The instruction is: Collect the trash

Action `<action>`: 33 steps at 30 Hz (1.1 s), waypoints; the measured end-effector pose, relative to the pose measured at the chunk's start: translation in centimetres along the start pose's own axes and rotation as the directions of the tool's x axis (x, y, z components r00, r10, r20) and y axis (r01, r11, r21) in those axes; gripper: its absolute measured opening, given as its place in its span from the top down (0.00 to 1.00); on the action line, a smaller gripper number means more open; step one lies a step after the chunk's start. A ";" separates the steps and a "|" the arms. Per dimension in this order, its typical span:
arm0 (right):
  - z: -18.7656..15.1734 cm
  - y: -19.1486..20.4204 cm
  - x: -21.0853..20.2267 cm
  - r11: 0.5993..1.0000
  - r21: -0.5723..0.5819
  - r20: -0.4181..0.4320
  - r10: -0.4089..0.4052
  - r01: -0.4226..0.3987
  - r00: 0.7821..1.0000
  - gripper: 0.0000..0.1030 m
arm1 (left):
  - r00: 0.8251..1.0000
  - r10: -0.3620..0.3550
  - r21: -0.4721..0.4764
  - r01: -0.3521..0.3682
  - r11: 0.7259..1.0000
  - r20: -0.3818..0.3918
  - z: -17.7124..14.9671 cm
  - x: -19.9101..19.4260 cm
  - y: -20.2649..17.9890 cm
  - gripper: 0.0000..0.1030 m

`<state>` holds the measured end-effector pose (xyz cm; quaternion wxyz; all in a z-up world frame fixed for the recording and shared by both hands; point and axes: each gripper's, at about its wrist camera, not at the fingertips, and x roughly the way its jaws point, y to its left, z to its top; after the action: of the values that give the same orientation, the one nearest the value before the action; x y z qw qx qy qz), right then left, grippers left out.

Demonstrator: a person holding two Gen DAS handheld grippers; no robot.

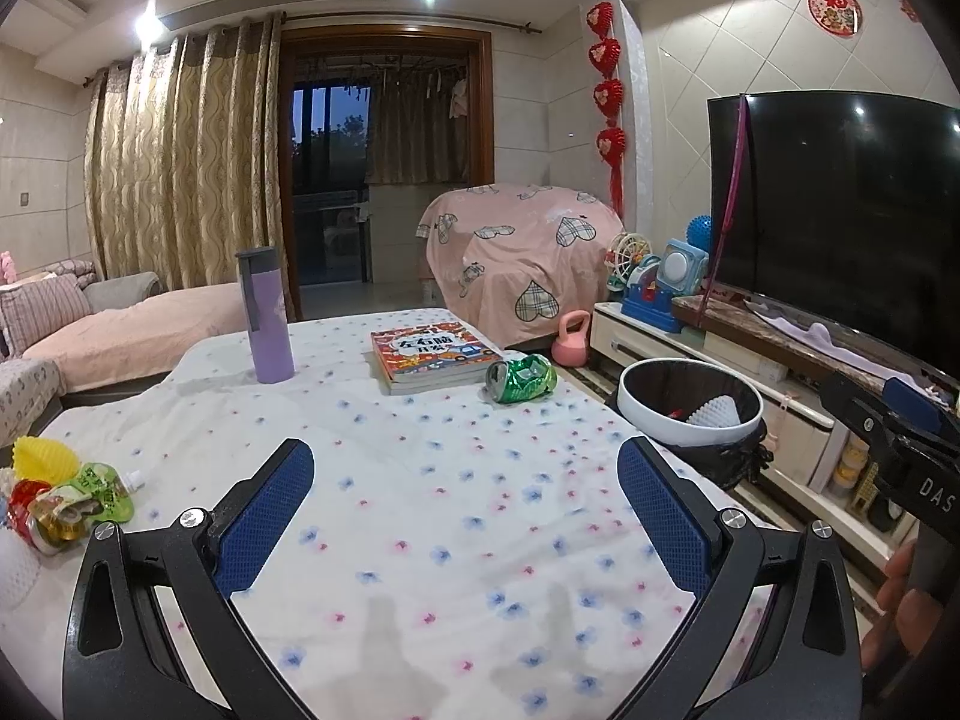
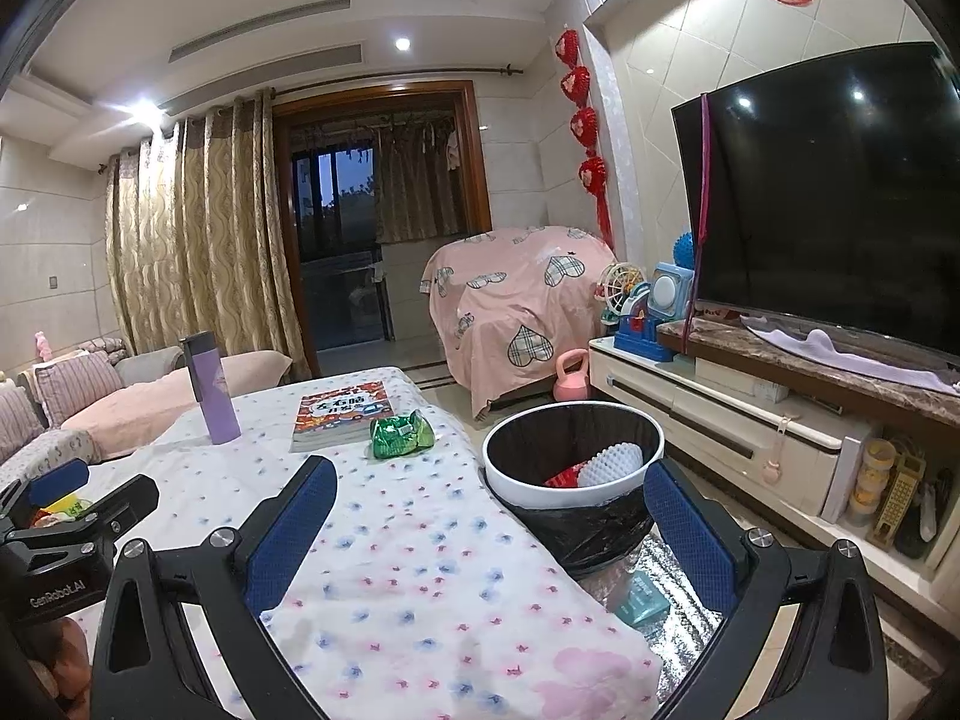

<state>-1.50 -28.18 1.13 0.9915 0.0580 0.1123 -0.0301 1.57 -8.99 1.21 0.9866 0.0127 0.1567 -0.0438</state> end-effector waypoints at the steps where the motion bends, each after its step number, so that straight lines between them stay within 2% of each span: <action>1: 0.0 0.0 0.0 1.000 0.001 0.000 0.000 0.000 1.000 0.00 | 1.000 -0.001 -0.001 0.001 1.000 0.001 0.0 0.0 0.1 0.00; 22: -0.2 0.0 0.1 1.000 0.014 -0.012 0.016 -0.016 1.000 0.00 | 1.000 -0.001 0.003 0.001 1.000 -0.015 -0.3 0.5 0.3 0.00; 33: -0.5 -0.3 1.3 0.999 0.030 -0.047 0.027 -0.026 0.999 0.00 | 0.999 -0.012 -0.003 0.012 1.000 -0.053 -0.4 1.5 0.6 0.00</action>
<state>-0.34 -28.45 0.33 0.9879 0.0747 0.1346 -0.0172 2.93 -8.48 0.33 0.9818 0.0115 0.1830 -0.0490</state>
